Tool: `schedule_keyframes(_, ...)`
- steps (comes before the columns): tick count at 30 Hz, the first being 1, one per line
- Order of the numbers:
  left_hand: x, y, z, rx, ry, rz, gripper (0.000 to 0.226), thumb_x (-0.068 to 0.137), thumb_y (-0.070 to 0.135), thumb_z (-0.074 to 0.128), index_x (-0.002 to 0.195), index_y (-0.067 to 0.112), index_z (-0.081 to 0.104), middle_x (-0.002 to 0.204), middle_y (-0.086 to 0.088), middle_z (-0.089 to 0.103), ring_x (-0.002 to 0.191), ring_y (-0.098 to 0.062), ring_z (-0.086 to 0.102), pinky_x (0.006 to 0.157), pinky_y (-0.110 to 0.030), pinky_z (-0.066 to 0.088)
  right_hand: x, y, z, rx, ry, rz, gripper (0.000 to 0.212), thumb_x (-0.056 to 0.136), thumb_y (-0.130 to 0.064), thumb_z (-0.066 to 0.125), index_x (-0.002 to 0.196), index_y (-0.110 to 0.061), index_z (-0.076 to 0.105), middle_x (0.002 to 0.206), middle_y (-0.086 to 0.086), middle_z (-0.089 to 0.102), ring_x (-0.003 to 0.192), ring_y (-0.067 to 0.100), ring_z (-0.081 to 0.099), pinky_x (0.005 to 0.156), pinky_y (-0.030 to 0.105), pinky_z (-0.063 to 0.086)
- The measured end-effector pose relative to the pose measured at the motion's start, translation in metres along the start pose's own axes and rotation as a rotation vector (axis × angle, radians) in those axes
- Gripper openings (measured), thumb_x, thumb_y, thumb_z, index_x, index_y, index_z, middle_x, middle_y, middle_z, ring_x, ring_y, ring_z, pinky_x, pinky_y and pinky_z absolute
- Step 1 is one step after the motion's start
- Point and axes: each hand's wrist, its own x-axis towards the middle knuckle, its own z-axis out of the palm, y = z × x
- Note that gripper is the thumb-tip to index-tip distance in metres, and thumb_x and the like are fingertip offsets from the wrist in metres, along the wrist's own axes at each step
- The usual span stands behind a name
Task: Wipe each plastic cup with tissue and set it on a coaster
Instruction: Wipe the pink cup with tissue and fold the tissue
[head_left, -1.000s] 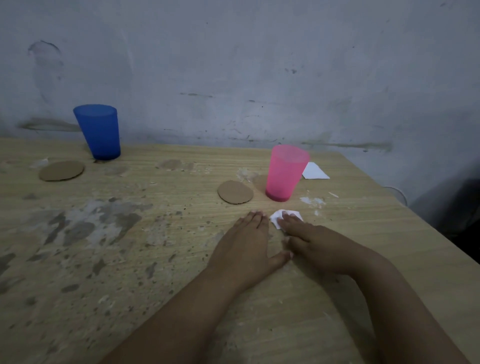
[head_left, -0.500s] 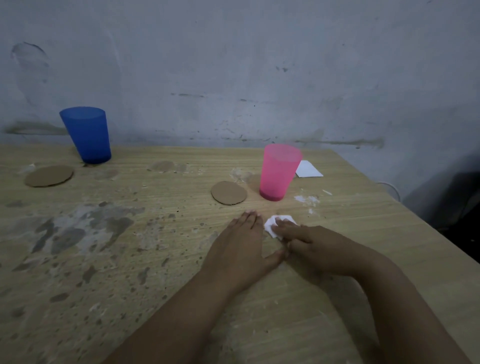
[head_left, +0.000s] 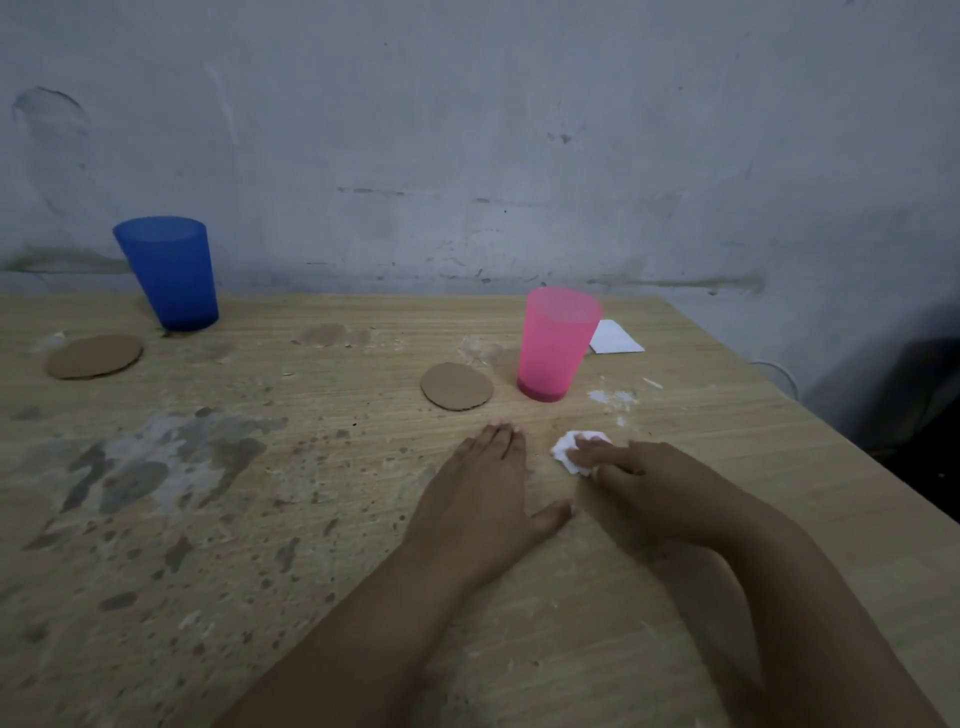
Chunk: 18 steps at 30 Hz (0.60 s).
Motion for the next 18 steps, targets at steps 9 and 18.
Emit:
schedule_keyframes(9, -0.001, 0.000, 0.001, 0.019, 0.010, -0.008, 0.092, 0.085, 0.071, 0.033, 0.152, 0.012, 0.009, 0.161, -0.003, 0.006, 0.147, -0.012, 0.000, 0.116, -0.027, -0.004, 0.016, -0.015, 0.009, -0.001, 0.107, -0.108, 0.044, 0.100, -0.017, 0.031, 0.143, -0.023, 0.034, 0.156, -0.006, 0.020, 0.144, 0.013, 0.019, 0.110, 0.020, 0.015)
schedule_keyframes(18, 0.000, 0.000, 0.002, 0.013, 0.013, -0.014, 0.093, 0.085, 0.071, 0.035, 0.152, 0.012, 0.009, 0.161, -0.003, 0.006, 0.147, -0.012, 0.001, 0.117, -0.027, -0.002, 0.018, -0.011, 0.005, -0.059, 0.187, -0.019, 0.043, 0.100, -0.018, 0.030, 0.143, -0.020, 0.035, 0.155, 0.000, 0.026, 0.141, 0.017, 0.026, 0.107, 0.023, 0.022)
